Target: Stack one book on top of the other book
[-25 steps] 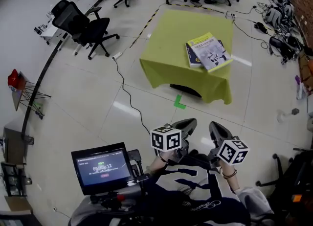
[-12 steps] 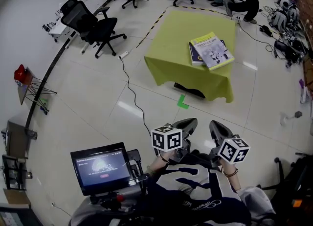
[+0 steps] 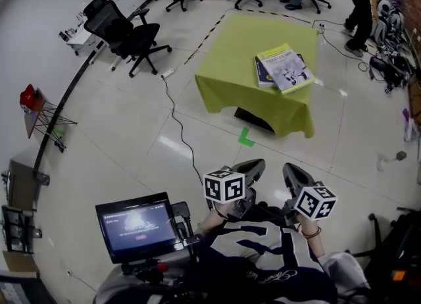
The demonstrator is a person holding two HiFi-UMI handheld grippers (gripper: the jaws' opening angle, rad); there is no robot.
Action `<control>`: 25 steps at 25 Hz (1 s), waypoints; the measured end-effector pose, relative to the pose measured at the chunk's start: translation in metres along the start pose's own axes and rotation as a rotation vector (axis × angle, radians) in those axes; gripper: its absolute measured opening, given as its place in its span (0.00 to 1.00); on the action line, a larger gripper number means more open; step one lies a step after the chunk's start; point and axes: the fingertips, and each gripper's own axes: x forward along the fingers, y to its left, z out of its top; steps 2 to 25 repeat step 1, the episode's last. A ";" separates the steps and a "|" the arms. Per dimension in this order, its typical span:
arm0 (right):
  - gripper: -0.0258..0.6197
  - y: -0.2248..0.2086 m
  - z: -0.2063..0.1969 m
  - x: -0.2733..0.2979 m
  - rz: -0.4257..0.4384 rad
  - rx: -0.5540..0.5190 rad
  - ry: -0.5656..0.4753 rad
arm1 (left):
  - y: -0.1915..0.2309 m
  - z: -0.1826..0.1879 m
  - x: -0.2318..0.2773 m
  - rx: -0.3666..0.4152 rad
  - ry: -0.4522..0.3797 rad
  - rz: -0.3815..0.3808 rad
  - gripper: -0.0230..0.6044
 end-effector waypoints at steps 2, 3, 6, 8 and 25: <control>0.02 0.000 0.000 0.000 -0.001 0.001 0.000 | 0.000 0.000 0.000 0.000 0.001 -0.001 0.04; 0.02 0.000 0.000 0.000 -0.001 0.001 0.000 | 0.000 0.000 0.000 0.000 0.001 -0.001 0.04; 0.02 0.000 0.000 0.000 -0.001 0.001 0.000 | 0.000 0.000 0.000 0.000 0.001 -0.001 0.04; 0.02 0.000 0.000 0.000 -0.001 0.001 0.000 | 0.000 0.000 0.000 0.000 0.001 -0.001 0.04; 0.02 0.000 0.000 0.000 -0.001 0.001 0.000 | 0.000 0.000 0.000 0.000 0.001 -0.001 0.04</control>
